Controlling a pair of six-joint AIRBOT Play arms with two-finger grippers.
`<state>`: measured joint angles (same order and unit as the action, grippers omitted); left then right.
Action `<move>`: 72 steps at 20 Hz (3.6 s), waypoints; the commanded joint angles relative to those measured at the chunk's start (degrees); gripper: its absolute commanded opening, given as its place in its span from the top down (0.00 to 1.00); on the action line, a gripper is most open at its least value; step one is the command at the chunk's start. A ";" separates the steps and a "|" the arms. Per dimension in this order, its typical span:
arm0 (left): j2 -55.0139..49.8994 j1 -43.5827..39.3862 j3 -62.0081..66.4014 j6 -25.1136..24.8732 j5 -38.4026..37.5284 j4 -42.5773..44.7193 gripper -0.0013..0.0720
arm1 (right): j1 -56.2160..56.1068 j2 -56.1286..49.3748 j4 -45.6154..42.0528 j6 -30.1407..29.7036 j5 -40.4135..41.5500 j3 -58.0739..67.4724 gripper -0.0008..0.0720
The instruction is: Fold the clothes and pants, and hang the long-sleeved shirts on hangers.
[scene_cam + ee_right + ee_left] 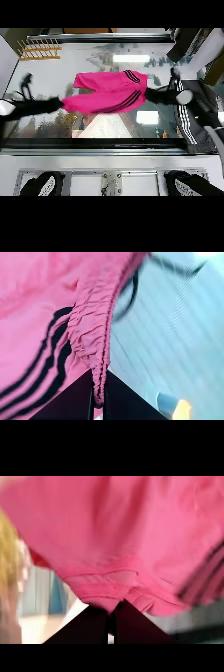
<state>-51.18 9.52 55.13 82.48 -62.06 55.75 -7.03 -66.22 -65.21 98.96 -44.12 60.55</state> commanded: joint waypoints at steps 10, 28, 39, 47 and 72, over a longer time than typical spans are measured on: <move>20.61 3.32 44.06 1.97 4.76 -0.22 0.97 | 2.64 30.67 -3.61 1.27 -22.45 27.56 0.95; -39.80 0.63 50.12 2.82 -5.42 -9.20 0.97 | 2.67 -18.99 -3.63 4.09 -29.33 29.24 0.95; -36.63 -1.29 49.53 3.04 -6.03 -0.46 0.98 | 3.48 -20.96 -10.82 0.76 -24.81 36.06 0.95; -18.08 -7.13 7.15 3.06 4.76 7.65 0.98 | -0.44 -16.09 -17.14 0.33 -28.11 19.87 0.95; 2.27 -9.27 -9.99 5.16 5.20 7.15 0.46 | 16.70 -5.79 -1.33 -15.80 -25.99 4.74 0.03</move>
<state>-54.04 0.51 44.75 85.84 -54.70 62.96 1.93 -72.93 -76.36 90.80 -69.63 65.41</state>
